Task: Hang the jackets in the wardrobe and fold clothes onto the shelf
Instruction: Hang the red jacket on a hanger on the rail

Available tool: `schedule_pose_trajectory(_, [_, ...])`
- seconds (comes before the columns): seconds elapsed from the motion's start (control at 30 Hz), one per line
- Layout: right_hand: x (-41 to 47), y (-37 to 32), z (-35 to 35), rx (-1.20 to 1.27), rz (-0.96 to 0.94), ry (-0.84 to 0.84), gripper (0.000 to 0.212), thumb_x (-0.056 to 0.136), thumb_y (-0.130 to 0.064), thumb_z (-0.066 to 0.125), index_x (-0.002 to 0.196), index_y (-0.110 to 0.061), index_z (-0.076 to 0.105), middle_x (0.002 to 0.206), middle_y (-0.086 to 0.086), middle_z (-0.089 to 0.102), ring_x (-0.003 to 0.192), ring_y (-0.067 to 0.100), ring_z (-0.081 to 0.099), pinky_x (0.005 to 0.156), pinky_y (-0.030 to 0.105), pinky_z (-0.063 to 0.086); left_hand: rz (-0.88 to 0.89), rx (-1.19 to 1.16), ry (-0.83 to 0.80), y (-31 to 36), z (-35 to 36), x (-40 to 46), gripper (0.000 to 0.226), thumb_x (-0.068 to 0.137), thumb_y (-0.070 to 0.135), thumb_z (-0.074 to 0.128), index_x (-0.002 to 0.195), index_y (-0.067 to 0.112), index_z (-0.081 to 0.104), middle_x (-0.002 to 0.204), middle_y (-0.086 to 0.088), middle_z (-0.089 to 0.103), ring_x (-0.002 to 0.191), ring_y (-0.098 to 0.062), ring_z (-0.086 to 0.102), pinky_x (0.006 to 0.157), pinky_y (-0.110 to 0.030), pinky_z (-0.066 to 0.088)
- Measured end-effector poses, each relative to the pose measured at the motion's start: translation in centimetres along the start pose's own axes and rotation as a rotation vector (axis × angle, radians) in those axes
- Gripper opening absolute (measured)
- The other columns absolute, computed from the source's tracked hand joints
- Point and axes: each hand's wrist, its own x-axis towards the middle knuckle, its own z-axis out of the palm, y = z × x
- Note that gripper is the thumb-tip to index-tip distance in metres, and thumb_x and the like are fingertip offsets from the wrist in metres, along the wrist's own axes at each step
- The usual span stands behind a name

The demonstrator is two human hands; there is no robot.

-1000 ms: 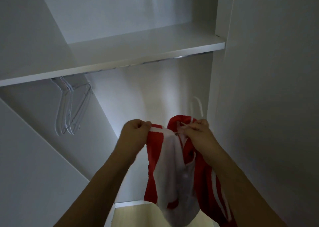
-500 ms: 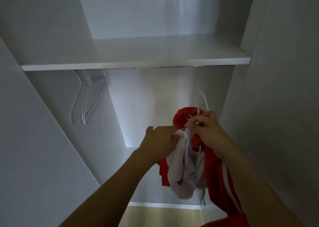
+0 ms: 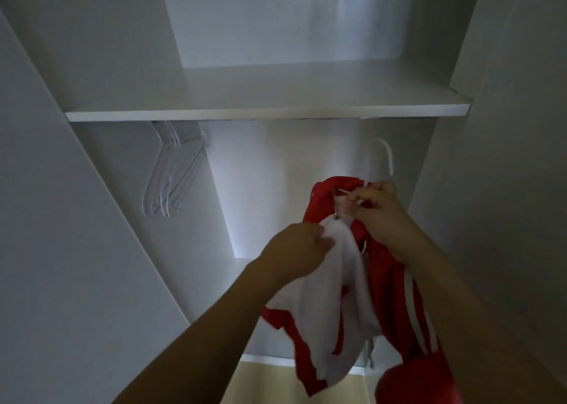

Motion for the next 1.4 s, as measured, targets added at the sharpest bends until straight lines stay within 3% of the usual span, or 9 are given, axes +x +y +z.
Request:
schedule_pose_trajectory(0.23, [0.1,0.1,-3.9,-0.016,-0.021,0.191,0.031,0.087,-0.004,0.067,0.068,-0.027,0.061,0.109,0.005,0.029,0.086,0.002,0.045,0.084,-0.004,0.030,-0.095,0.337,-0.377,-7.8,-1.6,-4.8,0.031,0.096,0.042,0.050,0.097,0.016,0.066,0.082,0.011,0.055,0.075,-0.005,0.052,0.063,-0.019,0.037])
schedule_pose_trajectory(0.47, [-0.4,-1.8,-1.2,-0.079,-0.172,-0.042,0.014,0.086,-0.008,0.070,0.076,-0.018,0.068,0.101,-0.003,0.030,0.085,-0.015,0.040,0.080,-0.007,0.027,0.033,-0.163,0.025,0.0,0.4,-0.1,0.027,0.101,0.041,0.045,0.100,0.020,0.060,0.094,0.002,0.062,0.080,-0.012,0.054,0.076,-0.027,0.046])
schedule_pose_trajectory(0.7, [0.1,-0.7,-3.0,-0.136,-0.176,0.127,0.013,0.084,-0.008,0.072,0.075,-0.017,0.068,0.110,0.002,0.025,0.091,-0.024,0.033,0.081,-0.010,0.022,-0.093,0.110,-0.240,-4.9,-1.3,-3.0,0.039,0.101,0.043,0.043,0.115,0.014,0.065,0.111,-0.002,0.064,0.097,-0.018,0.060,0.088,-0.030,0.047])
schedule_pose_trajectory(0.83, [0.4,-2.1,-0.8,-0.126,-0.205,0.006,0.024,0.087,-0.015,0.070,0.071,-0.032,0.064,0.110,-0.001,0.028,0.100,-0.001,0.038,0.085,-0.006,0.026,-0.086,-0.034,-0.073,-2.2,-0.7,-1.2,0.041,0.102,0.045,0.041,0.121,0.015,0.061,0.114,-0.003,0.066,0.097,-0.018,0.063,0.094,-0.035,0.052])
schedule_pose_trajectory(0.93, [0.6,-1.8,-0.7,-0.168,-0.244,0.022,0.026,0.088,-0.011,0.068,0.070,-0.030,0.062,0.110,-0.001,0.027,0.093,-0.022,0.034,0.081,-0.009,0.024,-0.070,-0.091,0.020,-0.3,0.2,-0.9,0.035,0.104,0.040,0.038,0.115,0.015,0.060,0.112,-0.005,0.066,0.101,-0.022,0.064,0.100,-0.041,0.050])
schedule_pose_trajectory(1.07, [1.5,-0.3,-2.4,-0.169,-0.180,0.141,0.008,0.085,-0.011,0.070,0.077,-0.012,0.069,0.112,0.003,0.026,0.087,-0.034,0.024,0.079,-0.013,0.015,-0.088,0.096,-0.063,-2.4,0.0,-2.7,0.039,0.103,0.047,0.034,0.112,0.019,0.060,0.121,-0.002,0.065,0.109,-0.024,0.063,0.106,-0.042,0.046])
schedule_pose_trajectory(1.23, [0.8,-1.2,-1.2,-0.117,-0.211,0.009,0.023,0.088,-0.020,0.068,0.070,-0.033,0.065,0.100,-0.005,0.031,0.086,-0.023,0.033,0.081,-0.009,0.022,-0.078,0.063,-0.193,-4.3,-0.8,-2.4,0.025,0.099,0.042,0.047,0.106,0.022,0.060,0.110,0.005,0.065,0.098,-0.015,0.063,0.094,-0.031,0.051])
schedule_pose_trajectory(1.33, [0.1,-1.9,-1.5,-0.067,-0.231,-0.041,0.014,0.090,-0.024,0.067,0.077,-0.029,0.067,0.099,-0.004,0.036,0.087,-0.012,0.041,0.080,-0.006,0.027,-0.084,-0.136,0.050,-6.1,-2.4,-1.2,0.017,0.094,0.032,0.056,0.111,0.033,0.058,0.104,0.015,0.063,0.092,-0.005,0.063,0.073,-0.016,0.048])
schedule_pose_trajectory(1.4, [-0.4,-2.3,-1.7,-0.068,-0.257,-0.089,0.009,0.089,-0.026,0.067,0.081,-0.023,0.068,0.100,-0.001,0.039,0.090,-0.003,0.044,0.080,-0.004,0.030,-0.083,-0.126,0.313,-7.0,-3.5,-0.1,0.026,0.092,0.034,0.059,0.116,0.025,0.057,0.108,0.007,0.062,0.096,-0.012,0.063,0.075,-0.026,0.054])
